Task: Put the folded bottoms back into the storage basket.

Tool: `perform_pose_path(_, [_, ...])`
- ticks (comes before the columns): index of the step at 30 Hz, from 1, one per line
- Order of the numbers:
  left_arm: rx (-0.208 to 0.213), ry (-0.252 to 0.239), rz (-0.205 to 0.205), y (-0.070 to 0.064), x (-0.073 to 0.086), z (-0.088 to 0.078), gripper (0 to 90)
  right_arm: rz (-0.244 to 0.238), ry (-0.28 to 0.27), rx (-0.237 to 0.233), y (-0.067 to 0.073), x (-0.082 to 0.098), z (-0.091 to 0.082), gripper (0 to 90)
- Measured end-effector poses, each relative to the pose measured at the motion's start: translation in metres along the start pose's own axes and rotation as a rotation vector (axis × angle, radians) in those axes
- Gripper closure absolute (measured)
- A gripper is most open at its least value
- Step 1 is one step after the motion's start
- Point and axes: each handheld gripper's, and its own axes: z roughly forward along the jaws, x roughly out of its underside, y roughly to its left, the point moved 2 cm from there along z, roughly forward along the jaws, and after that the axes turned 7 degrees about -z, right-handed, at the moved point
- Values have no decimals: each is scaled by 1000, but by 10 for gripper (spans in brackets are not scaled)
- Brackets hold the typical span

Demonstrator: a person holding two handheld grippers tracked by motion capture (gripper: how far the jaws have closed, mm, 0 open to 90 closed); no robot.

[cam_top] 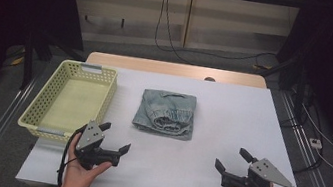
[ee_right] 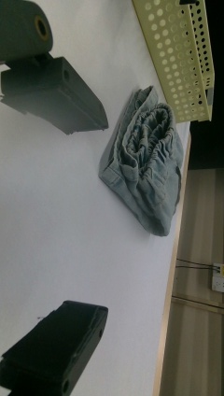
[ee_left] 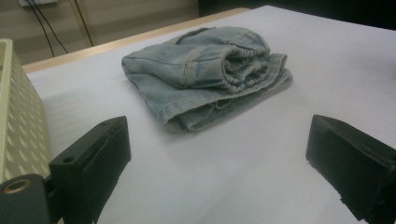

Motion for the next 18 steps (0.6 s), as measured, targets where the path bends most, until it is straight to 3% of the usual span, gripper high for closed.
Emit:
perform_pose_path(9, [-11,3,9,0,-2,0,76,-7,4,-6,0,1,1,93])
perform_pose_path(18, [-14,19,-13,1,-7,7,77,2,15,-17,-2,3,4,90])
